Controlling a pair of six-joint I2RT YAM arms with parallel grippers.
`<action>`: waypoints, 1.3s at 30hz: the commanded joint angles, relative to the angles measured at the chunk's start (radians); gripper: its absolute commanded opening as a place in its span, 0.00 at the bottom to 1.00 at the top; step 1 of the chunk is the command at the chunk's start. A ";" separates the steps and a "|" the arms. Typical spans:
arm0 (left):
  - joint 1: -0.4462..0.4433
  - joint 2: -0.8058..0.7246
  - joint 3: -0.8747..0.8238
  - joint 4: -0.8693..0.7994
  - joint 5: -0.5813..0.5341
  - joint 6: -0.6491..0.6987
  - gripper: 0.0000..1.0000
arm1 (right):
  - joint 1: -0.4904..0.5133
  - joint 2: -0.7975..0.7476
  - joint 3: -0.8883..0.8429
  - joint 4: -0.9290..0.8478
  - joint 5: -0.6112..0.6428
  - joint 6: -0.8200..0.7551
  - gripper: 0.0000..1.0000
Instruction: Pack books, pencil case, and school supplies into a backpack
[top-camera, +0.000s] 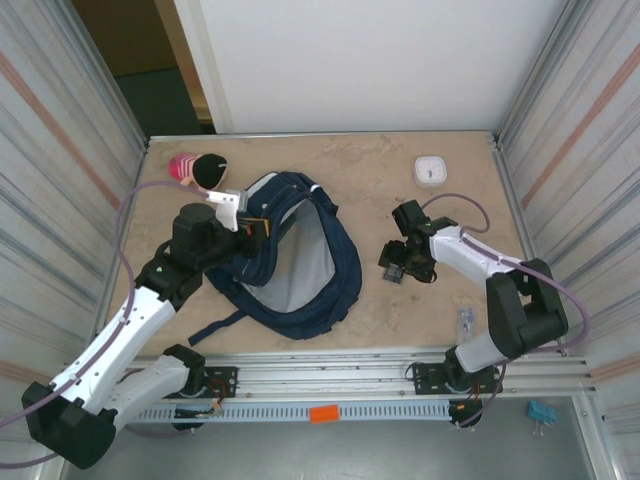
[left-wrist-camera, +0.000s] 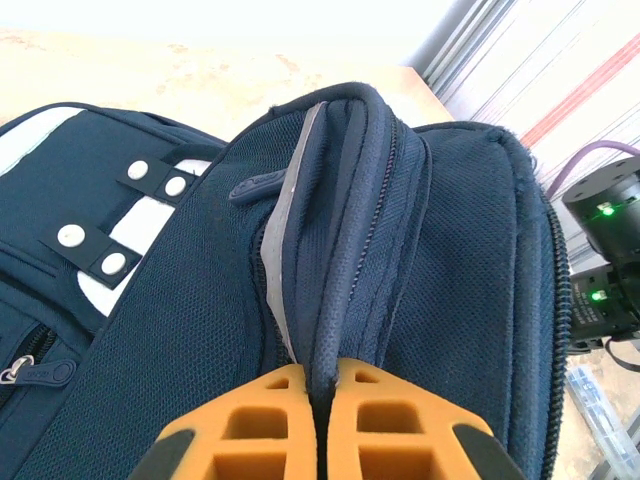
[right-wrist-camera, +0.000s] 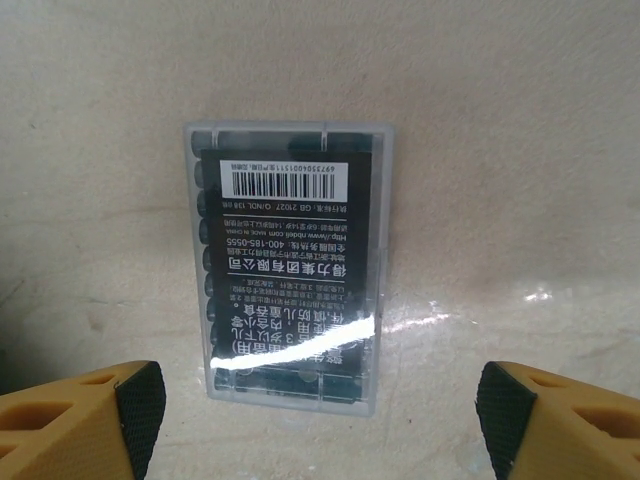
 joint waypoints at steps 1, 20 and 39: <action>0.011 -0.017 0.022 0.044 -0.024 -0.013 0.00 | 0.002 0.039 0.014 0.026 -0.027 -0.041 0.81; 0.012 -0.019 0.018 0.047 -0.019 -0.012 0.00 | -0.018 0.116 0.029 0.056 -0.008 -0.068 0.50; 0.012 -0.005 0.018 0.116 0.020 -0.057 0.00 | 0.308 -0.182 0.068 0.382 -0.273 0.136 0.51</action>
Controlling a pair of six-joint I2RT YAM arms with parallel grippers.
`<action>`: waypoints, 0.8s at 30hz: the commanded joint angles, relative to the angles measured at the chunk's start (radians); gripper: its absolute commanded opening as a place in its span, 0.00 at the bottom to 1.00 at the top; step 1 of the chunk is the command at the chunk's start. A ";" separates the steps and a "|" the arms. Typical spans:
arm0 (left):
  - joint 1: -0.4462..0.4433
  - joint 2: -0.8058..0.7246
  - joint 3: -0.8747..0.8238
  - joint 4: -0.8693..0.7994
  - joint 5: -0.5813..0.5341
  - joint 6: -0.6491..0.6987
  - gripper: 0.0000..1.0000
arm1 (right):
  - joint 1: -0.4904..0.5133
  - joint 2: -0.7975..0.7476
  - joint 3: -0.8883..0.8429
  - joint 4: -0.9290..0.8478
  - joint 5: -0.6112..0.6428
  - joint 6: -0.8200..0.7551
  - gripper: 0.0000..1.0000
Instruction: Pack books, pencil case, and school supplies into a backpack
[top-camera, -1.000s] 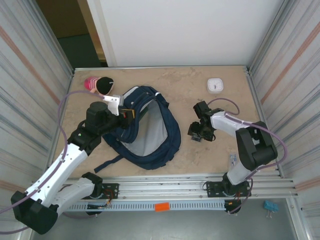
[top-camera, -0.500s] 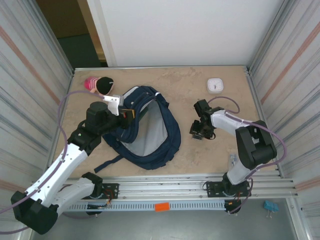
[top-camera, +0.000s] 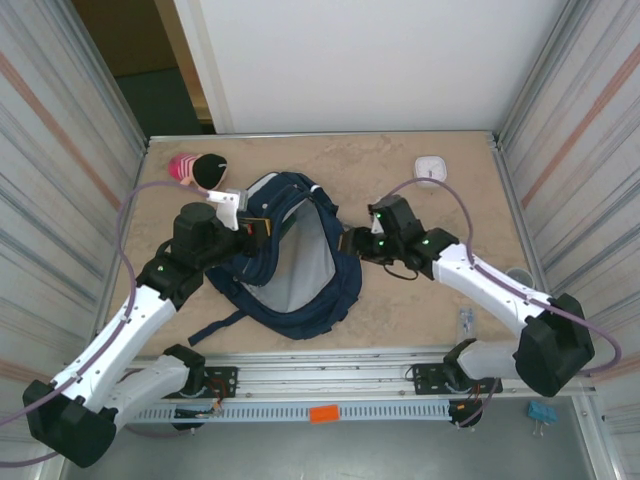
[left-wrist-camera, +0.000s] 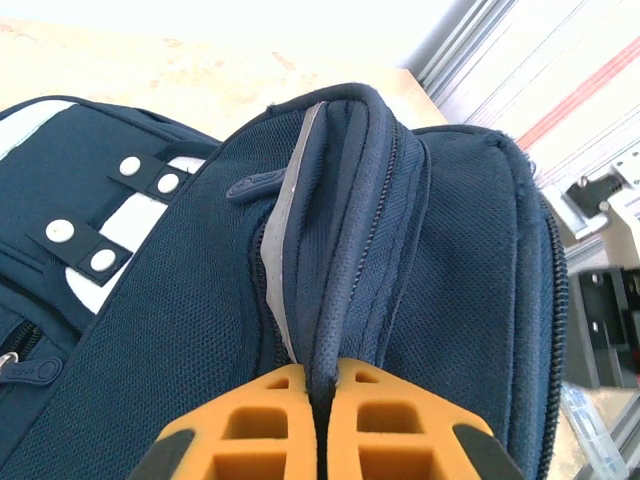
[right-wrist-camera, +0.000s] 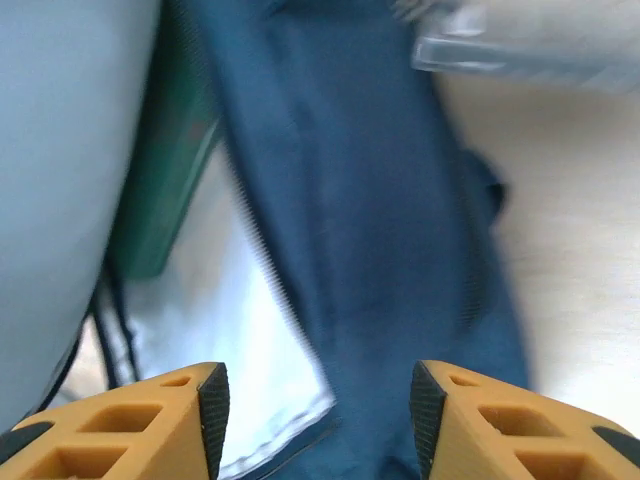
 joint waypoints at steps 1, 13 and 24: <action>0.012 -0.018 0.020 0.102 0.005 -0.023 0.00 | 0.060 0.050 0.053 0.065 -0.040 0.057 0.51; 0.026 -0.043 0.030 0.012 -0.061 0.014 0.00 | -0.139 0.110 0.099 -0.218 0.137 -0.062 0.76; 0.058 -0.200 0.019 -0.212 -0.236 0.053 0.00 | -0.182 0.473 0.382 -0.205 0.194 -0.243 0.69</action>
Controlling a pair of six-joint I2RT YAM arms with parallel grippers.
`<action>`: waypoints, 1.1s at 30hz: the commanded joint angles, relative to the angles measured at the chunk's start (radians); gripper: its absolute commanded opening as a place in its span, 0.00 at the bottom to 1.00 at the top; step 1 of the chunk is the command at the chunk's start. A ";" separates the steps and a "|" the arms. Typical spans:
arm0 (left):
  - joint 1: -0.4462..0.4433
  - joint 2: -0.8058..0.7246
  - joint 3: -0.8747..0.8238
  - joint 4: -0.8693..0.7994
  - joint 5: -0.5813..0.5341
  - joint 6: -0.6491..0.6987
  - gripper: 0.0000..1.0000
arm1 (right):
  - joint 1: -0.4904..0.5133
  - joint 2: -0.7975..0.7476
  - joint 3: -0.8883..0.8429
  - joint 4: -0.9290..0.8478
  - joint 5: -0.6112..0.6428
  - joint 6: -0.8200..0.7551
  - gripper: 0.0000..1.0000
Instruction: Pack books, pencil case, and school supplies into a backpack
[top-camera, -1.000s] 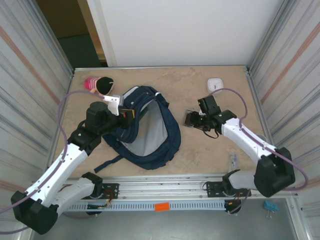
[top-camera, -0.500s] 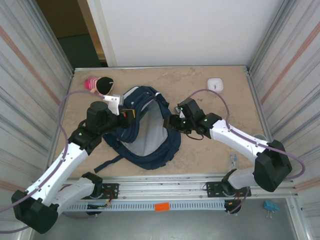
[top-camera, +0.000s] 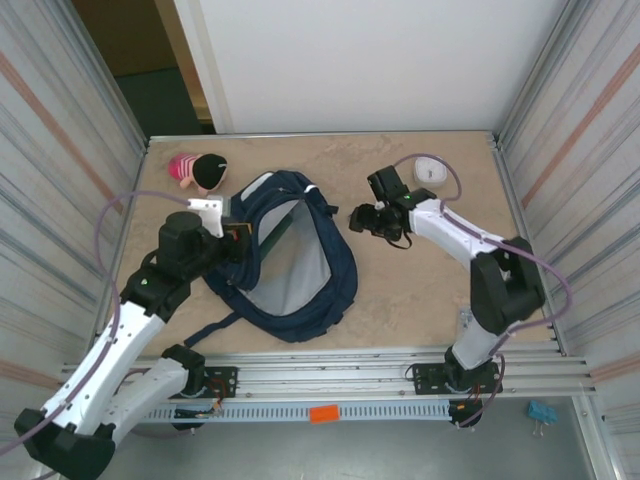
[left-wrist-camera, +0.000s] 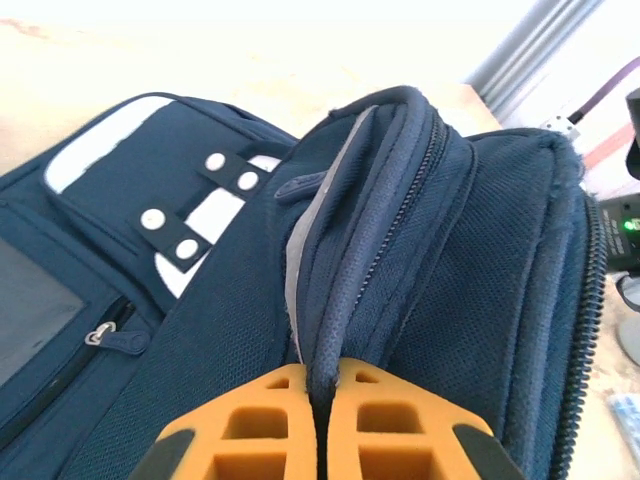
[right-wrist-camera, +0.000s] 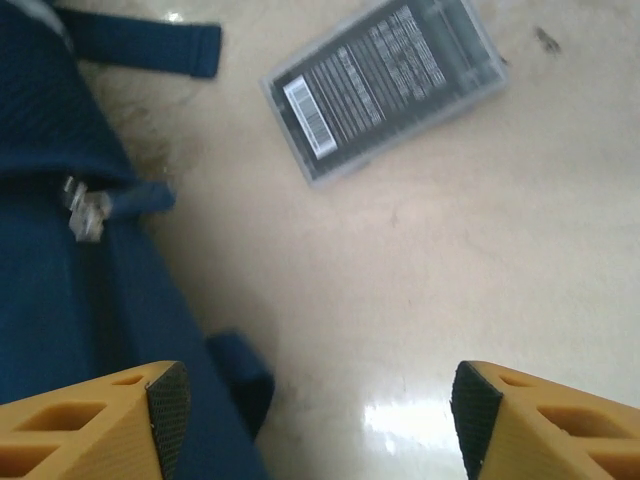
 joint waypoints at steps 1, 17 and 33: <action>0.023 -0.080 0.018 -0.067 -0.120 0.036 0.00 | -0.003 0.100 0.090 0.008 0.022 -0.080 0.68; 0.038 -0.186 -0.006 -0.217 -0.278 0.065 0.00 | -0.055 0.485 0.351 0.059 -0.052 -0.162 0.55; 0.042 -0.032 0.175 -0.077 -0.153 0.123 0.00 | -0.025 0.148 -0.091 0.081 -0.016 -0.071 0.55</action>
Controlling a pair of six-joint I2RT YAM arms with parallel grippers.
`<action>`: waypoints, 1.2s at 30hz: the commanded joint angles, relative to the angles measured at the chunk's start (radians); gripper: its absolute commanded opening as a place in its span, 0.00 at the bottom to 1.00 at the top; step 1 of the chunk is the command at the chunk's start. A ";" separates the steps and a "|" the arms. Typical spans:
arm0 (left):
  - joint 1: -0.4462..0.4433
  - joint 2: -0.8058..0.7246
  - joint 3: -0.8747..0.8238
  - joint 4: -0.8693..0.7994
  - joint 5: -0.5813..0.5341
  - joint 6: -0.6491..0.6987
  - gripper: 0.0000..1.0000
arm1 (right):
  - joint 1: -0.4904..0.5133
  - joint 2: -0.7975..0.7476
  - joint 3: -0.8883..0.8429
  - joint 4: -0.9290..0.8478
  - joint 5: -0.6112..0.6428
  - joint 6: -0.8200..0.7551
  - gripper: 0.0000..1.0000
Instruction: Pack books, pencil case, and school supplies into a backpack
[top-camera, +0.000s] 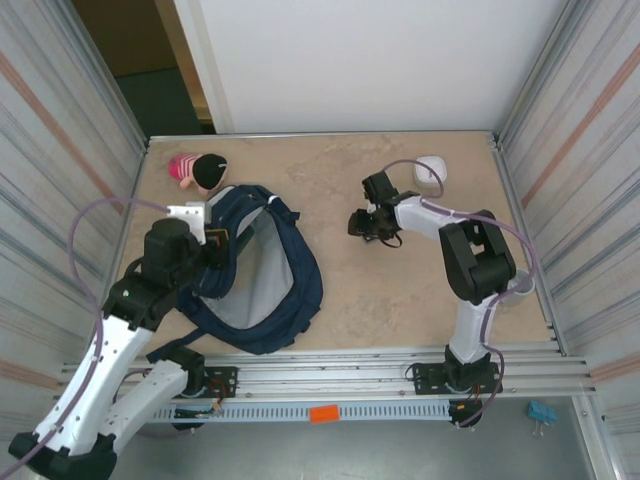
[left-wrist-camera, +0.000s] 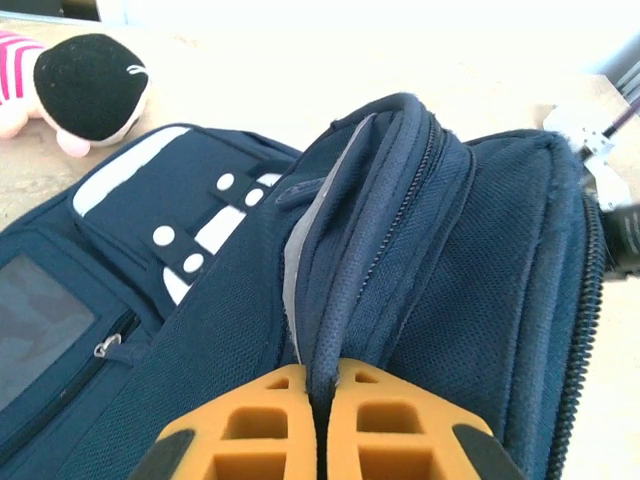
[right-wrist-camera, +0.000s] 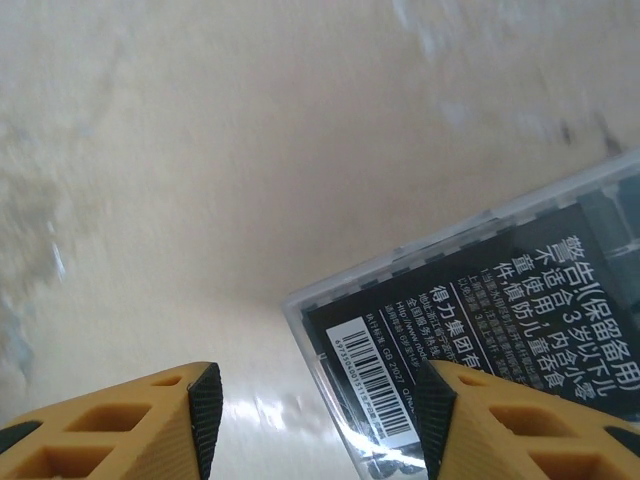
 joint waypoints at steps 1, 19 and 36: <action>0.013 0.025 0.109 0.126 0.025 0.051 0.00 | 0.014 -0.077 -0.090 -0.093 0.025 0.050 0.56; 0.024 0.246 0.552 0.064 0.003 0.269 0.00 | -0.107 -0.417 -0.246 -0.295 0.112 0.192 0.89; 0.024 0.432 0.980 0.010 0.061 0.373 0.00 | -0.104 -0.210 -0.206 -0.183 0.121 0.229 0.98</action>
